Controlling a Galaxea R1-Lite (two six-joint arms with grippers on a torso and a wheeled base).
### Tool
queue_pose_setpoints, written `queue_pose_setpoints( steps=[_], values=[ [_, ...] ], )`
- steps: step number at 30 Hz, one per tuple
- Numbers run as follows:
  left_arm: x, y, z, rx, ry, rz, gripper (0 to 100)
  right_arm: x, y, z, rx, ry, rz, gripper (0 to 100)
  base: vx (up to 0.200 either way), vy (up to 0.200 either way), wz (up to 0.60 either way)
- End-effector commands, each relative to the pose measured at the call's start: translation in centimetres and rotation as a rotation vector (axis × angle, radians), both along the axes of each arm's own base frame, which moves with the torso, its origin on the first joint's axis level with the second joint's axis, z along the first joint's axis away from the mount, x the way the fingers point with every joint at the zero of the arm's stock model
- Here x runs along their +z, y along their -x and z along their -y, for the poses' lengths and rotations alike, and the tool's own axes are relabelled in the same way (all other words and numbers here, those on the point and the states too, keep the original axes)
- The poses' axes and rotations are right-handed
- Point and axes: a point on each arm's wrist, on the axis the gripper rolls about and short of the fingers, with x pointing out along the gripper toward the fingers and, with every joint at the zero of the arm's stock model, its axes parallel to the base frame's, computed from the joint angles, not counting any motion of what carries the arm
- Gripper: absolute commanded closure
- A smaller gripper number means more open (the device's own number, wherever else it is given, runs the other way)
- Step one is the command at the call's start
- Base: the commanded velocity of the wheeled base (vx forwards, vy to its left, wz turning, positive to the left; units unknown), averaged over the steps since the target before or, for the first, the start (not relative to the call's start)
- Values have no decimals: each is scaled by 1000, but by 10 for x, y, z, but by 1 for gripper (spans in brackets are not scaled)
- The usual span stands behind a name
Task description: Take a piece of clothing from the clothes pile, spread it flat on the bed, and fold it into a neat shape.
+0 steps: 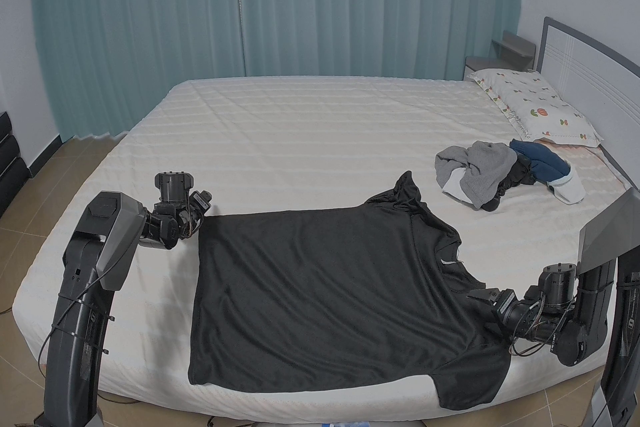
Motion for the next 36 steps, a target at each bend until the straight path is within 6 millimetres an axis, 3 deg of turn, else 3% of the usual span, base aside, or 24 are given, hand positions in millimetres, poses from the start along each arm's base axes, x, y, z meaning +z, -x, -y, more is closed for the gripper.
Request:
queue_pose_setpoints(
  steps=[1, 3, 4, 5, 8, 12, 14, 18, 20, 21, 23, 25, 26, 29, 32, 36],
  values=[
    [11, 8, -5, 20, 23, -10, 0, 1, -1, 0, 0, -2, 9, 0, 0, 0, 0],
    [30, 17, -10, 32, 58, -6, 0, 1, -1, 0, 0, -1, 10, 0, 0, 0, 0],
    [30, 17, -10, 32, 58, -6, 0, 1, -1, 0, 0, -1, 10, 0, 0, 0, 0],
    [52, 34, -13, 25, 121, -15, 0, 1, -1, 0, 0, -1, 10, 0, 0, 0, 0],
    [77, 60, -17, -38, 201, -39, 0, 1, 0, 0, 0, -2, 8, 0, 0, 0, 0],
    [89, 78, -17, -90, 236, -46, 0, 1, 0, 0, 0, -1, 8, 0, 0, 0, 0],
    [88, 82, -17, -89, 238, -58, 0, 1, 0, 0, 0, -1, 7, 0, 0, 0, 0],
    [74, 113, -15, -96, 246, -165, 0, 0, 1, 0, 1, 1, 4, 0, -150, 0, 0],
    [73, 138, -14, -120, 266, -208, 0, 0, 1, 0, 2, 2, 5, 0, 0, 0, 0],
    [71, 141, -14, -122, 269, -216, 0, 0, 1, 0, 2, 2, 5, 0, 0, 0, 0],
    [67, 183, -10, -176, 307, -265, 0, 0, 1, 0, 2, 2, 5, 0, 0, 0, 0],
    [65, 189, -10, -180, 311, -272, 0, 0, 1, 0, 2, 2, 3, 0, 0, 0, 0],
    [59, 216, -6, -205, 313, -294, 0, 0, 1, 0, 2, 2, 5, 0, 0, 0, 0],
    [45, 255, -3, -252, 266, -340, 0, 0, 1, 0, 2, 2, 5, 0, 0, 0, 0],
    [31, 287, -3, -317, 221, -367, 0, 0, 0, 0, 1, 1, 6, 0, 0, 0, 0],
    [22, 308, -1, -390, 207, -347, 0, 0, 0, 0, 1, 1, 6, 0, 0, 0, 0]
  ],
)
